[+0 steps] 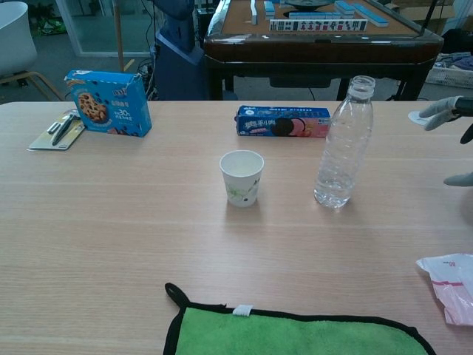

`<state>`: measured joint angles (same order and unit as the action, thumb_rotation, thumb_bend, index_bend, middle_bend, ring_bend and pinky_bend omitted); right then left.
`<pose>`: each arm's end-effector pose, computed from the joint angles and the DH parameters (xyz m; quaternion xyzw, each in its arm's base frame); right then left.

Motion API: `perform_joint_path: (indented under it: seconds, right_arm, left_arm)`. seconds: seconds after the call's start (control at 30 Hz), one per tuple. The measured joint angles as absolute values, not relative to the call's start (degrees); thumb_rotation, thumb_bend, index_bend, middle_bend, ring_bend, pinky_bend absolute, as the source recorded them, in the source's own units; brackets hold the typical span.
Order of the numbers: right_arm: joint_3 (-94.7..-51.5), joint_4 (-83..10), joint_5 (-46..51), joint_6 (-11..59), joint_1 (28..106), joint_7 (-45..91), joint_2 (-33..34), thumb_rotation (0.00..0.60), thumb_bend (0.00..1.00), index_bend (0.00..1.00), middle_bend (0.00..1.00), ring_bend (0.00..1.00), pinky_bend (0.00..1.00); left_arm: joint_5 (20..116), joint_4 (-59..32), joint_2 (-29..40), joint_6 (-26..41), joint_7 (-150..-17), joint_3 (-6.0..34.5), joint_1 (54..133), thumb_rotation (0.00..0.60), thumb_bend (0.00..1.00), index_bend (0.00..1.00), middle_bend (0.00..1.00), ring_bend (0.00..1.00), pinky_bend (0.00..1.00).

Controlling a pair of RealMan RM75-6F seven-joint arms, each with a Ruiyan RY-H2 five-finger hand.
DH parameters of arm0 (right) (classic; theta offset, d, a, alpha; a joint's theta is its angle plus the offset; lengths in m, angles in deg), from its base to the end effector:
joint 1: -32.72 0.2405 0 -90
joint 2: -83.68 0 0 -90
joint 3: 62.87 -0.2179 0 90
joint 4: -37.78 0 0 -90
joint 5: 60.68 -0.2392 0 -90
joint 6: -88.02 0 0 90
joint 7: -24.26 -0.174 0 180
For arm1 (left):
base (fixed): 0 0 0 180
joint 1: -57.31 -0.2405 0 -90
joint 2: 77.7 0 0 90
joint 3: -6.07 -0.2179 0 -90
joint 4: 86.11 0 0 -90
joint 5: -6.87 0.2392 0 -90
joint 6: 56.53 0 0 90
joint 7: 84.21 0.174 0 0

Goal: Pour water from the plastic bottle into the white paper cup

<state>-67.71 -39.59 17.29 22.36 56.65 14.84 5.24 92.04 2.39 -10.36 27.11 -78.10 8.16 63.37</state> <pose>-0.2637 -0.3134 0.0279 0.6329 -0.4594 0.4033 0.4752 -0.2967 0.2141 0.1005 -0.6222 -0.3600 -0.3468 0.6025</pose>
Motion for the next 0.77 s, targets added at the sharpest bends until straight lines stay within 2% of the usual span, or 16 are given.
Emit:
perform_joint_path:
  seconds: [0.5,0.77]
  right_arm:
    - [-62.3,-44.1,23.2,5.0,43.7,18.9,11.4,0.6,0.0,0.18,0.27,0.14,0.32]
    - [-61.3,-50.0,25.7,1.6,40.6,22.6,14.8,0.6,0.0,0.18,0.27,0.14,0.32]
  left_arm:
    - [97.2,-1.0,-7.3,30.9,-78.9,7.6,63.4,0.6,0.25,0.43,0.31,0.34,0.6]
    - [99.5,-3.3,-5.6,32.6,-80.5,7.1,63.6,0.6,0.25,0.43,0.31,0.34,0.6]
